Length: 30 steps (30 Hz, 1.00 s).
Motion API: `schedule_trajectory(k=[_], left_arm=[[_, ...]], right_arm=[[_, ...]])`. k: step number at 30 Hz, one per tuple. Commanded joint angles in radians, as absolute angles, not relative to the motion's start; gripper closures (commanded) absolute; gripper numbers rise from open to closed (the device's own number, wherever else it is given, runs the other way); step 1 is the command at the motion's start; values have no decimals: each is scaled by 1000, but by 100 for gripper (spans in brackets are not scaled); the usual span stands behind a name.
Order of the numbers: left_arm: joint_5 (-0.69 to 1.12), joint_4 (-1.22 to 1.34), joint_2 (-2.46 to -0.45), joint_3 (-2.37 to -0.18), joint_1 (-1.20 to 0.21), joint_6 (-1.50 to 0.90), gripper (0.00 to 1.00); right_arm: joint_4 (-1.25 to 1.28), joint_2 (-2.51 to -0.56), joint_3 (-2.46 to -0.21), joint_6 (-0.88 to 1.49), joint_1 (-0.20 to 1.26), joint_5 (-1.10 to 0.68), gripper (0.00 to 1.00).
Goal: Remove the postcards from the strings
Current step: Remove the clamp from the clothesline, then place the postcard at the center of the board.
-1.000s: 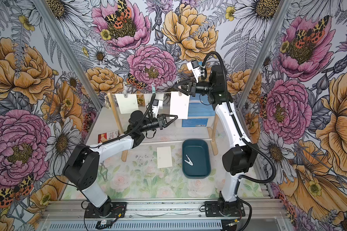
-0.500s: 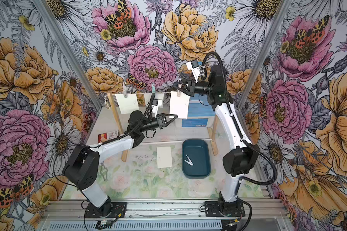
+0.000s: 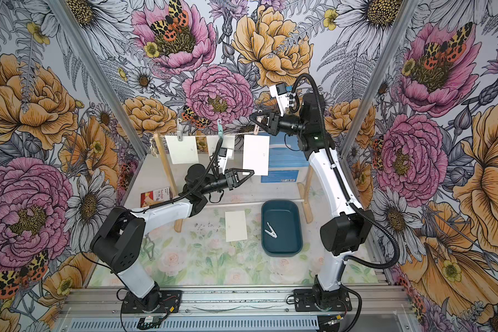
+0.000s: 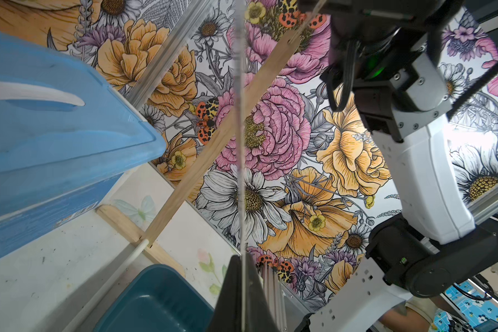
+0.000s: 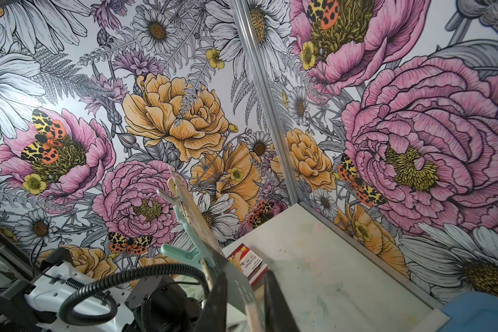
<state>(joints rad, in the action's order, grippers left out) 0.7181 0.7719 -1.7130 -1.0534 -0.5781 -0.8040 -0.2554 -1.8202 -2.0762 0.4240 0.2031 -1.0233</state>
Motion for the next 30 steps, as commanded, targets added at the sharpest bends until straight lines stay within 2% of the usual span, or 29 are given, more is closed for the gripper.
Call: schedule_trajectory(k=[1, 10, 18, 30], left_arm=[[684, 806, -1669, -1015, -595, -775, 100], [641, 828, -1651, -913, -626, -778, 100], [586, 829, -1612, -777, -627, -790, 100], [530, 743, -1549, -552, -624, -806, 100]], right_arm=[[-254, -1765, -2074, 398, 214, -954, 86], [-254, -1709, -2047, 386, 221, -871, 86], [-253, -1576, -1928, 347, 219, -793, 87], [-239, -1222, -1453, 324, 219, -677, 87]])
